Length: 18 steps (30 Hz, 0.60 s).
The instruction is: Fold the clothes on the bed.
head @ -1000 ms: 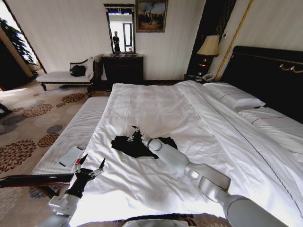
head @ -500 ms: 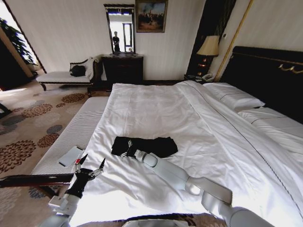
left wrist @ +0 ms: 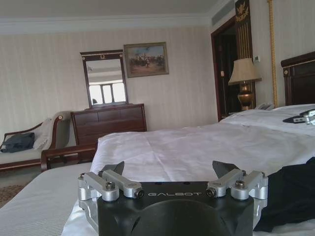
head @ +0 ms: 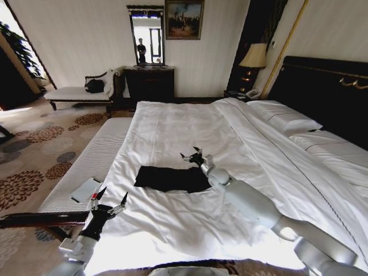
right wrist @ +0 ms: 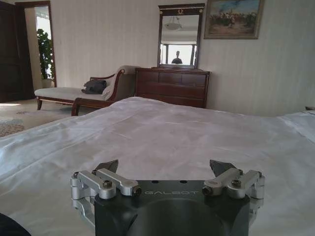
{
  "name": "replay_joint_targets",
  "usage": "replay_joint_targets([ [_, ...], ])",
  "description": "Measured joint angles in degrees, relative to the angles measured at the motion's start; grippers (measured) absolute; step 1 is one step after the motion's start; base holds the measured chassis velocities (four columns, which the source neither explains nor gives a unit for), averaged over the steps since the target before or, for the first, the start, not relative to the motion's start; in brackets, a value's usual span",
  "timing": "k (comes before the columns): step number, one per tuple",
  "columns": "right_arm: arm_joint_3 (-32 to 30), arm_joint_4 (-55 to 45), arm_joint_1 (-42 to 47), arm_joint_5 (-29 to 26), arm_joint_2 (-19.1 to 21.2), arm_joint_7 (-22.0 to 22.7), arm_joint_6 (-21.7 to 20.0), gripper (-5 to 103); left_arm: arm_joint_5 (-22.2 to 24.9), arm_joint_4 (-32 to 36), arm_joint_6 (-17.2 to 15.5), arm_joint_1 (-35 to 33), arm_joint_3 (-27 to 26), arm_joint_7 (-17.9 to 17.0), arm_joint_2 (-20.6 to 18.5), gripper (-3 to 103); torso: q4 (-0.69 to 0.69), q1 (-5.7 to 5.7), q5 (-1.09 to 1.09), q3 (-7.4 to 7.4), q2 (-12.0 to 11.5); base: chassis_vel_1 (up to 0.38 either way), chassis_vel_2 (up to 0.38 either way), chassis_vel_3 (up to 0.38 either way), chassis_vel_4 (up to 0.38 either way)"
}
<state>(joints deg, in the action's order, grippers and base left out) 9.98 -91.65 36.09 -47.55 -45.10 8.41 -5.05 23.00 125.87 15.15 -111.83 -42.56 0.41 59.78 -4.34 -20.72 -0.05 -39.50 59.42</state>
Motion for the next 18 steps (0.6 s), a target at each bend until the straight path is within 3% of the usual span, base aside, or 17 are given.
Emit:
replay_joint_targets([
  [1,0.00,0.00,0.00,0.00,0.00,0.00,0.00,100,0.00,0.00,0.00,0.00,0.00,0.00,0.00,100,0.00,0.00,0.00,0.00,0.00,0.000,0.000,0.000,0.000],
  [3,-8.79,-4.18,9.13,-6.60,5.02,-0.48,-1.84,100,0.00,0.00,0.00,0.00,0.00,-0.01,0.00,100,0.01,0.00,0.03,0.01,0.00,0.000,0.000,0.000,0.000],
  [5,-15.34,-7.09,15.77,-12.63,6.59,-0.08,-4.97,100,0.00,0.00,0.00,0.00,0.00,0.00,-0.01,100,-0.05,0.01,0.01,0.01,0.01,0.000,0.000,0.000,0.000],
  [6,-15.34,-7.09,15.77,-12.63,6.59,-0.08,-4.97,100,0.00,0.00,0.00,0.00,0.00,0.00,-0.01,100,-0.05,0.01,0.01,0.01,0.01,0.000,0.000,0.000,0.000],
  [10,-27.82,-11.31,26.12,-28.45,8.07,2.41,-17.22,100,0.00,0.00,0.00,0.00,0.00,-0.01,0.00,100,0.03,0.02,0.02,0.01,0.01,0.000,0.000,0.000,0.000],
  [11,-27.82,-11.31,26.12,-28.45,8.07,2.41,-17.22,100,0.00,0.00,0.00,0.00,0.00,-0.01,0.00,100,0.03,0.02,0.02,0.01,0.01,0.000,0.000,0.000,0.000],
  [14,-31.71,-9.85,28.05,-37.10,6.40,4.46,-23.76,100,0.00,0.00,0.00,0.00,-0.01,-0.01,0.00,100,0.00,0.01,0.05,0.00,0.01,0.000,0.000,0.000,0.000],
  [15,-31.71,-9.85,28.05,-37.10,6.40,4.46,-23.76,100,0.00,0.00,0.00,0.00,-0.01,-0.01,0.00,100,0.00,0.01,0.05,0.00,0.01,0.000,0.000,0.000,0.000],
  [18,-32.28,-5.77,24.91,-46.30,1.31,9.06,-27.94,100,0.00,0.00,0.00,0.00,0.00,0.01,-0.01,100,0.03,0.02,0.01,0.00,0.01,0.000,0.000,0.000,0.000],
])
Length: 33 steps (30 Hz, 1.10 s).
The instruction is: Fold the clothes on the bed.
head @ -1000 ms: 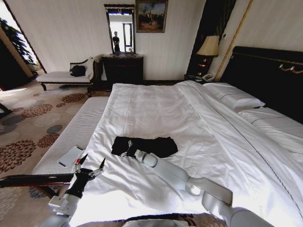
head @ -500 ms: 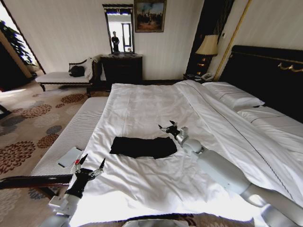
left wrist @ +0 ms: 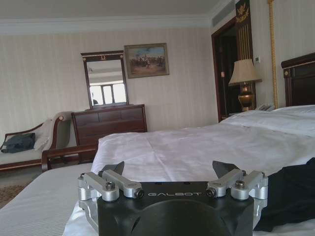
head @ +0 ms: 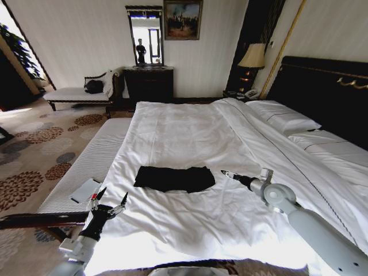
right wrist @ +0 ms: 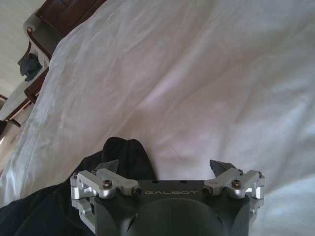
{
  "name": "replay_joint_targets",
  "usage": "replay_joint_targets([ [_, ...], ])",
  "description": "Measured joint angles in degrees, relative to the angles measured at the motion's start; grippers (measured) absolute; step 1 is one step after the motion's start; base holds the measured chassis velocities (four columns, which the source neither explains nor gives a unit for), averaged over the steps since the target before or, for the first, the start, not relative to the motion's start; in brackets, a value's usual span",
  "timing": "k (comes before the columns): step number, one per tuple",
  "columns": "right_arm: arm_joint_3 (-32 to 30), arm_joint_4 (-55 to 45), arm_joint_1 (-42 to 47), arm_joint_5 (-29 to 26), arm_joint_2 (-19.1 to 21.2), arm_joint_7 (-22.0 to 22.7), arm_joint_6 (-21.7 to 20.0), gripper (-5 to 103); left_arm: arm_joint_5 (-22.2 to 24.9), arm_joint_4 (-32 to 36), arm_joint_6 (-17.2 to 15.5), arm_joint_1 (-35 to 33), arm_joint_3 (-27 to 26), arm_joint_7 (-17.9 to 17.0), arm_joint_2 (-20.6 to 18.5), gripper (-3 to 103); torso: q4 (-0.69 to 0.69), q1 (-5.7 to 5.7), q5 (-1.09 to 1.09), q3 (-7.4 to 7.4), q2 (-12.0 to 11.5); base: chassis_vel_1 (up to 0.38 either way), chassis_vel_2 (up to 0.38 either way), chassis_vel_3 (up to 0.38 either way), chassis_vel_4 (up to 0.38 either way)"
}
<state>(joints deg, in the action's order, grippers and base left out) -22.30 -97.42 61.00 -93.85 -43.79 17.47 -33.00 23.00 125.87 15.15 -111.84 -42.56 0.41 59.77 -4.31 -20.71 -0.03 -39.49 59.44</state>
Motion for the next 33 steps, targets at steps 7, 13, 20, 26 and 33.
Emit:
replay_joint_targets([
  [7,1.79,6.31,-5.44,-3.11,-4.79,0.79,-1.35,100,0.00,-0.01,0.00,0.00,0.00,-0.02,0.00,100,0.00,-0.02,0.03,-0.01,-0.01,0.000,0.000,0.000,0.000],
  [13,4.95,6.90,-6.84,-0.40,-6.12,-1.18,-2.08,100,0.00,0.00,0.00,0.00,0.00,-0.02,0.00,100,-0.04,-0.02,0.03,-0.01,-0.01,0.000,0.000,0.000,0.000],
  [20,9.04,7.70,-8.07,5.01,-7.33,-3.55,-2.22,100,0.00,-0.01,0.00,0.01,0.00,-0.02,0.00,100,-0.04,-0.02,0.04,-0.01,-0.01,0.000,0.000,0.000,0.000],
  [26,11.07,7.73,-10.06,4.52,-9.29,-2.90,-2.18,100,0.00,0.00,0.00,0.00,0.00,-0.02,0.00,100,-0.01,-0.02,0.05,-0.01,-0.01,0.000,0.000,0.000,0.000],
  [33,13.31,7.93,-11.08,6.12,-10.99,-2.49,-2.17,100,0.00,-0.01,0.00,0.00,0.00,-0.02,0.00,100,-0.02,-0.02,0.03,-0.01,-0.01,0.000,0.000,0.000,0.000],
])
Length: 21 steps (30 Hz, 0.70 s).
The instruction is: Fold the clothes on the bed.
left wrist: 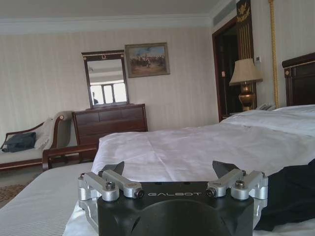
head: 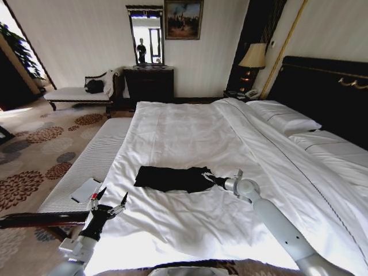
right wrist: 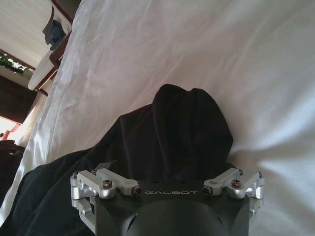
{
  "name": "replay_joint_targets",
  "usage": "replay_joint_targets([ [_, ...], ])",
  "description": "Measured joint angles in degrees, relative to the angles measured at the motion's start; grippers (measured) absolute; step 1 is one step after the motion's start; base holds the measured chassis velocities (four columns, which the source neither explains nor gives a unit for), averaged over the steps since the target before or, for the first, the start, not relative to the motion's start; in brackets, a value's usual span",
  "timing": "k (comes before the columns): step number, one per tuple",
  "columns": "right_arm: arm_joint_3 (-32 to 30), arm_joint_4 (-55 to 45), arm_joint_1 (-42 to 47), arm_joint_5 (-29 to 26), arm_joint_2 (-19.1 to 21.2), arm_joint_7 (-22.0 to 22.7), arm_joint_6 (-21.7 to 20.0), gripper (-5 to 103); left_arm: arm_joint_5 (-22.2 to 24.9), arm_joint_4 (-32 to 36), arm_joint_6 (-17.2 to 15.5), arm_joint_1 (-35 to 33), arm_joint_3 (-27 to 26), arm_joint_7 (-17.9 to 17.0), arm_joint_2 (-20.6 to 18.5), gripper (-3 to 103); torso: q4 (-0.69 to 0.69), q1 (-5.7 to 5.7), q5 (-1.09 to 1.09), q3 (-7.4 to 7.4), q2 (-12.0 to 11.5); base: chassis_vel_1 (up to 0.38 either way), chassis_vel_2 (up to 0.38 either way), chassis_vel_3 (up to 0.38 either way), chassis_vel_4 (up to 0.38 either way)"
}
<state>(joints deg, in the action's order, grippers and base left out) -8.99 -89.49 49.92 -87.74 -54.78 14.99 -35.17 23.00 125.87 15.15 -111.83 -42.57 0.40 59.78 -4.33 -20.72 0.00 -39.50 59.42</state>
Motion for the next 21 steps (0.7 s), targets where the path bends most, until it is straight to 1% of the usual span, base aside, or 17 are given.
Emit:
replay_joint_targets([
  [8,0.60,0.05,-0.17,1.64,-0.39,-0.07,-0.46,100,0.00,0.00,0.00,0.00,0.00,0.00,0.00,100,0.00,0.00,0.00,0.00,0.00,0.000,0.000,0.000,0.000],
  [11,0.98,-0.10,-0.19,3.68,-0.49,-0.55,-0.43,100,0.00,0.00,0.00,0.00,0.00,0.00,0.00,100,-0.01,0.00,0.00,0.00,0.00,0.000,0.000,0.000,0.000],
  [12,1.07,-0.13,-0.18,4.31,-0.58,-0.53,-0.41,103,0.00,0.00,0.00,0.00,0.00,0.00,0.00,100,0.00,0.00,0.00,0.00,0.00,0.000,0.000,0.000,0.000],
  [13,1.19,-0.23,-0.13,5.02,-0.66,-0.53,-0.37,98,0.00,0.00,0.00,0.00,0.00,0.00,0.00,100,0.00,0.00,0.00,0.00,0.00,0.000,0.000,0.000,0.000],
  [14,1.19,-0.23,-0.13,5.02,-0.66,-0.53,-0.37,98,0.00,0.00,0.00,0.00,0.00,0.00,0.00,100,0.00,0.00,0.00,0.00,0.00,0.000,0.000,0.000,0.000],
  [16,1.28,-0.51,-0.02,5.48,-0.74,-0.53,-0.29,88,0.00,0.00,0.00,0.00,0.00,0.00,0.00,100,-0.01,0.00,0.00,0.00,0.00,0.000,0.000,0.000,0.000],
  [17,1.28,-0.51,-0.02,5.48,-0.74,-0.53,-0.29,88,0.00,0.00,0.00,0.00,0.00,0.00,0.00,100,-0.01,0.00,0.00,0.00,0.00,0.000,0.000,0.000,0.000],
  [18,1.29,-0.78,0.08,5.62,-0.82,-0.53,-0.18,82,0.00,0.00,0.00,0.00,0.00,0.00,0.00,100,-0.01,0.00,0.00,0.00,0.00,0.000,0.000,0.000,0.000],
  [19,1.29,-0.84,0.10,5.64,-0.83,-0.52,-0.16,82,0.00,0.00,0.00,0.00,0.00,0.00,0.00,100,-0.01,0.00,0.00,0.00,0.00,0.000,0.000,0.000,0.000],
  [20,1.28,-1.03,0.16,5.75,-0.88,-0.50,-0.10,72,0.00,0.00,0.00,0.00,0.00,0.00,0.00,100,0.00,0.00,0.00,0.00,0.00,0.000,0.000,0.000,0.000],
  [21,1.28,-1.03,0.16,5.75,-0.88,-0.50,-0.10,72,0.00,0.00,0.00,0.00,0.00,0.00,0.00,100,0.00,0.00,0.00,0.00,0.00,0.000,0.000,0.000,0.000],
])
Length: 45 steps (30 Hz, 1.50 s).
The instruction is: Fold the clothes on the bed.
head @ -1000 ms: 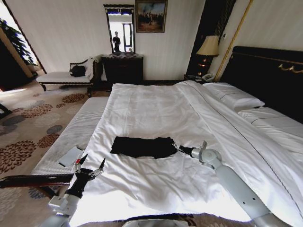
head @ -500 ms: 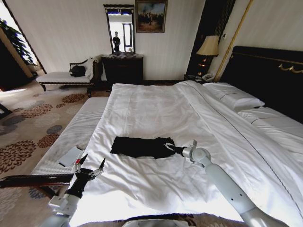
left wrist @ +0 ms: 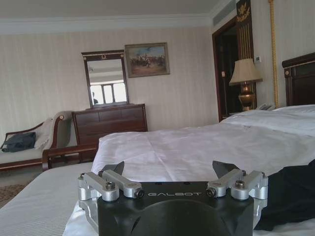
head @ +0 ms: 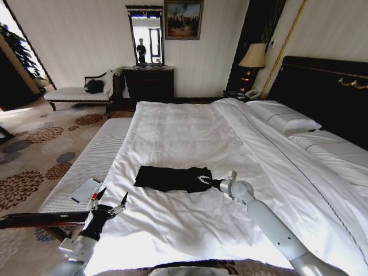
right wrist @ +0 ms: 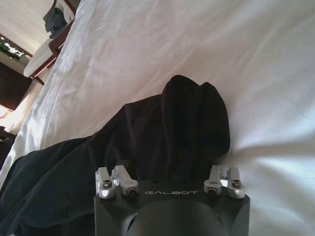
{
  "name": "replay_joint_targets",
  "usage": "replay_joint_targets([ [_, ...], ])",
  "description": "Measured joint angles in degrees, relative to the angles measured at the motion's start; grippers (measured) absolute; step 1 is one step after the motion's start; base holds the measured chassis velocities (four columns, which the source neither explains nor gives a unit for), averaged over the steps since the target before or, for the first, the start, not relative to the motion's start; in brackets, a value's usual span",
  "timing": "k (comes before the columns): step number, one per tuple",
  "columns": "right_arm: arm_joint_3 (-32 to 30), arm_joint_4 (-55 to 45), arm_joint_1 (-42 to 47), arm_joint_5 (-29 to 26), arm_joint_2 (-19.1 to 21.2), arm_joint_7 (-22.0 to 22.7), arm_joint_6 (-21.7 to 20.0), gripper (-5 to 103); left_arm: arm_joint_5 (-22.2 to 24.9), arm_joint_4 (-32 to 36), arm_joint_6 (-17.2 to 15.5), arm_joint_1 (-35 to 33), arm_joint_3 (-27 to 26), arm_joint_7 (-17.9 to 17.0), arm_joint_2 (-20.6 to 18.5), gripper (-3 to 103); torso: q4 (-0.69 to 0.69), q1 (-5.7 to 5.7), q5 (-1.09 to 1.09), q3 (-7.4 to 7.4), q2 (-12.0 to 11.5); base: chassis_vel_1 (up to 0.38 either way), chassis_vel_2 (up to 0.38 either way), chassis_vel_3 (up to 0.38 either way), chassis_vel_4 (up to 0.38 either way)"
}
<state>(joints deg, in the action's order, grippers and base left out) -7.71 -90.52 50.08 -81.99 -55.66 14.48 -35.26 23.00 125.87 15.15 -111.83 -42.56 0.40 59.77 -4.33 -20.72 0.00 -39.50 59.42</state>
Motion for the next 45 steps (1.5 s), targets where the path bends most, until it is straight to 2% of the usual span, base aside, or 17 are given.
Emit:
replay_joint_targets([
  [1,-0.01,-0.06,0.03,0.06,-0.01,0.03,0.03,72,0.00,0.00,0.00,0.00,0.00,0.00,0.00,100,0.00,0.00,0.00,0.00,0.00,0.000,0.000,0.000,0.000],
  [4,-0.15,-0.73,0.48,0.17,-0.13,0.51,0.09,56,0.00,0.00,0.00,0.00,0.00,0.00,0.00,100,0.00,0.00,0.00,0.00,0.00,0.000,0.000,0.000,0.000],
  [5,-0.15,-0.73,0.48,0.17,-0.13,0.51,0.09,56,0.00,0.00,0.00,0.00,0.00,0.00,0.00,100,0.00,0.00,0.00,0.00,0.00,0.000,0.000,0.000,0.000],
  [8,-0.40,-1.57,1.16,0.47,-0.04,0.74,0.09,39,0.00,0.00,0.00,0.00,0.00,0.00,0.00,100,0.00,0.00,0.00,0.00,0.00,0.000,0.000,0.000,0.000],
  [11,-0.50,-1.82,1.34,0.56,0.08,0.78,0.09,34,0.00,0.00,0.00,0.00,0.00,0.00,0.00,100,0.00,0.00,0.00,0.00,0.00,0.000,0.000,0.000,0.000],
  [14,-0.64,-2.02,1.36,0.58,0.25,0.81,0.09,18,0.00,0.00,0.00,0.00,0.00,0.00,0.00,100,0.00,0.00,0.00,0.00,0.00,0.000,0.000,0.000,0.000],
  [15,-0.64,-2.02,1.36,0.58,0.25,0.81,0.09,18,0.00,0.00,0.00,0.00,0.00,0.00,0.00,100,0.00,0.00,0.00,0.00,0.00,0.000,0.000,0.000,0.000],
  [17,-0.67,-2.35,1.35,0.58,0.21,0.91,0.10,8,0.00,0.00,0.00,0.00,0.00,0.00,0.00,100,0.00,0.00,0.00,0.00,0.00,0.000,0.000,0.000,0.000],
  [19,-0.67,-2.50,1.35,0.60,0.11,1.01,0.11,5,0.00,0.00,0.00,0.00,0.00,0.00,0.00,100,0.00,0.00,0.00,0.00,0.00,0.000,0.000,0.000,0.000],
  [32,-1.35,-4.41,1.85,0.95,-0.17,2.20,0.26,5,0.00,0.00,0.00,0.00,0.00,0.00,0.00,100,0.01,0.00,0.00,0.00,0.00,0.000,0.000,0.000,0.000],
  [39,-5.57,-8.16,4.36,0.35,2.64,2.74,-0.14,5,0.00,0.00,0.00,0.00,0.00,-0.01,0.00,100,0.00,0.00,-0.01,0.00,0.00,0.000,0.000,0.000,0.000],
  [45,-13.78,-11.31,8.45,-1.17,7.04,3.03,-0.52,5,0.00,0.00,0.00,0.00,0.00,-0.01,0.00,100,0.00,0.00,-0.01,0.00,0.00,0.000,0.000,0.000,0.000],
])
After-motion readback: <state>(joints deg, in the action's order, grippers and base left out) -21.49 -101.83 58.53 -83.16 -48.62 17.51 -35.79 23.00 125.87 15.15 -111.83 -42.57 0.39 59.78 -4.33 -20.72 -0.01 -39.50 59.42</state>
